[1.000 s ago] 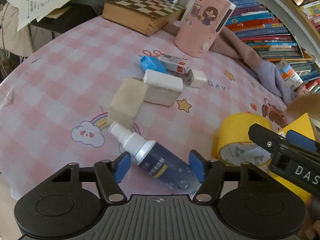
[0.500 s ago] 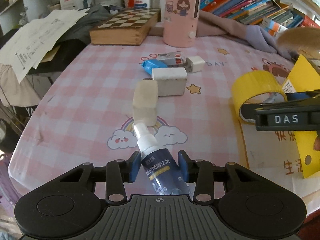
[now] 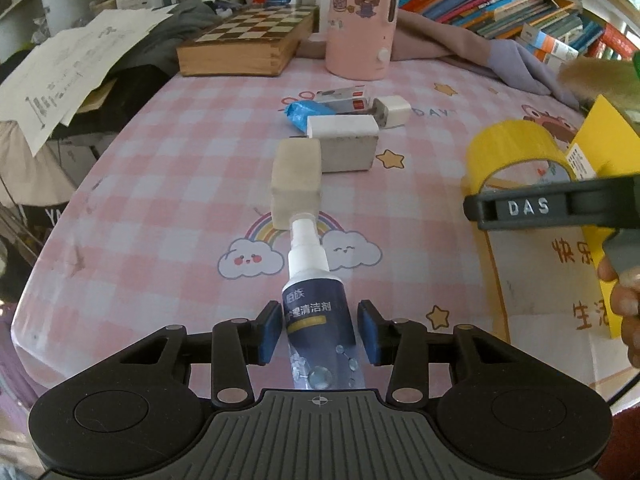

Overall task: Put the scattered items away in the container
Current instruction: 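Lift the spray bottle with the left tool while the right tool grasps the yellow tape roll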

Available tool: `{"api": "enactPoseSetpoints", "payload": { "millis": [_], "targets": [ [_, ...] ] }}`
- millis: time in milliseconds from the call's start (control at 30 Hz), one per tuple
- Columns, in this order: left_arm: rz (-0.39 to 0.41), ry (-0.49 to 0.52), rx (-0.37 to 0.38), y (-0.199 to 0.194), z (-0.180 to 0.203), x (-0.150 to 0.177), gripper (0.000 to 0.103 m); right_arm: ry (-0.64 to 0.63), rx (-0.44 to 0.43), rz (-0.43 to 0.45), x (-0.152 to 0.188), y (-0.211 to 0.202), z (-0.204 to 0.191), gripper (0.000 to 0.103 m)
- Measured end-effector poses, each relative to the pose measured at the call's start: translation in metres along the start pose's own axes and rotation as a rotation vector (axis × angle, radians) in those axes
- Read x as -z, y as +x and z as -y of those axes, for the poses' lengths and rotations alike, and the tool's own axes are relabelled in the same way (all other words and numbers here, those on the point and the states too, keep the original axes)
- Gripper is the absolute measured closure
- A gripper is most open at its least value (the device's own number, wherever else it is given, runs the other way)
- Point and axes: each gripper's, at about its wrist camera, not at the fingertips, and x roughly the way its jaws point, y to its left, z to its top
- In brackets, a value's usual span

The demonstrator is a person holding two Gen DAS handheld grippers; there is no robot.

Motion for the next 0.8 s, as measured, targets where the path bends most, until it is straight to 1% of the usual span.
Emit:
{"api": "enactPoseSetpoints", "payload": {
  "millis": [233,467,600,667,700,733,767,800],
  "targets": [
    [0.004,0.019,-0.001,-0.002,0.000,0.002,0.062,0.005,0.017,0.004,-0.003,0.004,-0.002,0.009],
    [0.015,0.049,-0.019,-0.003,0.005,0.007,0.062,0.017,0.051,-0.005,-0.005,0.012,0.001,0.007],
    [0.026,0.042,-0.022,-0.003,0.005,0.008,0.064,0.042,0.059,-0.025,-0.005,0.019,0.006,0.016],
    [0.033,0.033,-0.026,-0.003,0.005,0.008,0.068,0.043,0.065,-0.020,-0.005,0.019,0.008,0.018],
    [0.035,0.024,-0.023,-0.003,0.004,0.008,0.070,0.042,0.068,-0.013,-0.005,0.018,0.009,0.035],
    [0.036,0.015,-0.023,-0.003,0.003,0.008,0.071,0.042,0.065,-0.002,-0.006,0.016,0.010,0.046],
    [0.036,0.006,-0.023,-0.004,0.002,0.007,0.071,0.039,0.057,0.007,-0.007,0.014,0.011,0.054],
    [0.036,-0.006,-0.021,-0.004,0.002,0.007,0.072,0.032,0.051,0.015,-0.008,0.013,0.011,0.056]
  ]
}}
